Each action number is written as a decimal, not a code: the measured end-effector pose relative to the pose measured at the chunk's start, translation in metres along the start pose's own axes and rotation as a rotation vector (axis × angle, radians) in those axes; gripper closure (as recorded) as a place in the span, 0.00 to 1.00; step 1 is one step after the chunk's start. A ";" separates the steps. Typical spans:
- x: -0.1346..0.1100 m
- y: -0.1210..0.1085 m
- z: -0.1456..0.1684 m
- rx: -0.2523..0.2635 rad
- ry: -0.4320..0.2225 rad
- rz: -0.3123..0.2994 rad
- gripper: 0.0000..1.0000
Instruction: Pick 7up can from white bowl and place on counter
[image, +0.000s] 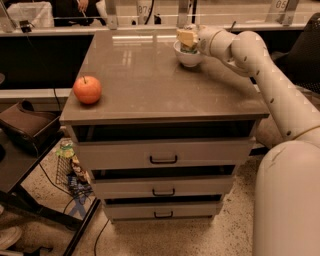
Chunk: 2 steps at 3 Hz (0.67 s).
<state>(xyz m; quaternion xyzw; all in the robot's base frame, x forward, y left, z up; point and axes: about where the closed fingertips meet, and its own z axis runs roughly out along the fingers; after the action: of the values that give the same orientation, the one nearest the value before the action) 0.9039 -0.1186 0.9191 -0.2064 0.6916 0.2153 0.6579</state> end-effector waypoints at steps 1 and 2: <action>-0.036 -0.001 -0.002 -0.003 -0.015 -0.051 1.00; -0.086 0.001 -0.011 -0.007 -0.028 -0.116 1.00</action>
Offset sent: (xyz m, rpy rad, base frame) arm -0.0050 -0.0209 0.1532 -0.1358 -0.1470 0.0115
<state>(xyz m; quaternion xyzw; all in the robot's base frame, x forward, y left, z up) 0.8987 -0.1241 1.0051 -0.2456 0.6684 0.1823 0.6780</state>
